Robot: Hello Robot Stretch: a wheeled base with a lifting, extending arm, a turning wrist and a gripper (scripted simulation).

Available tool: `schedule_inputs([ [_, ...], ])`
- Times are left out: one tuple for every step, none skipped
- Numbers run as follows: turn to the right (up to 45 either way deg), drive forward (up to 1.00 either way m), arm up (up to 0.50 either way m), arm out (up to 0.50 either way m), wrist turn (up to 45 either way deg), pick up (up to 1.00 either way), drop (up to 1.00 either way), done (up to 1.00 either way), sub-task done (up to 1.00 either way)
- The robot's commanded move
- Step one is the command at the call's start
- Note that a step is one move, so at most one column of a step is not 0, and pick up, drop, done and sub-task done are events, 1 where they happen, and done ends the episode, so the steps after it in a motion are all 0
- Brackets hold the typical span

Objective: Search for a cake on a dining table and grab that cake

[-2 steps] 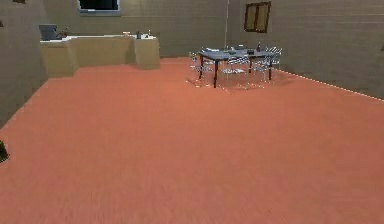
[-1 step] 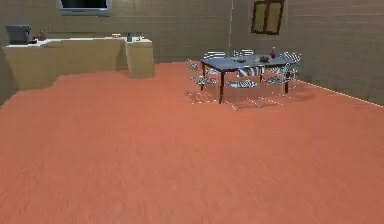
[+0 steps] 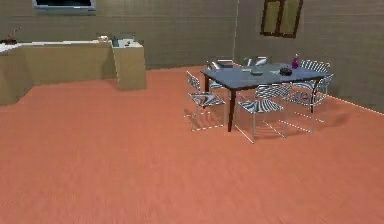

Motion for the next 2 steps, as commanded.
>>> schedule_inputs([
  [0.0, 1.0, 0.0, 0.0, 0.0, 0.0, 0.0, 0.0, 0.0],
  [0.0, 0.85, 0.0, 0.0, 0.0, 0.0, 0.0, 0.0, 0.0],
])
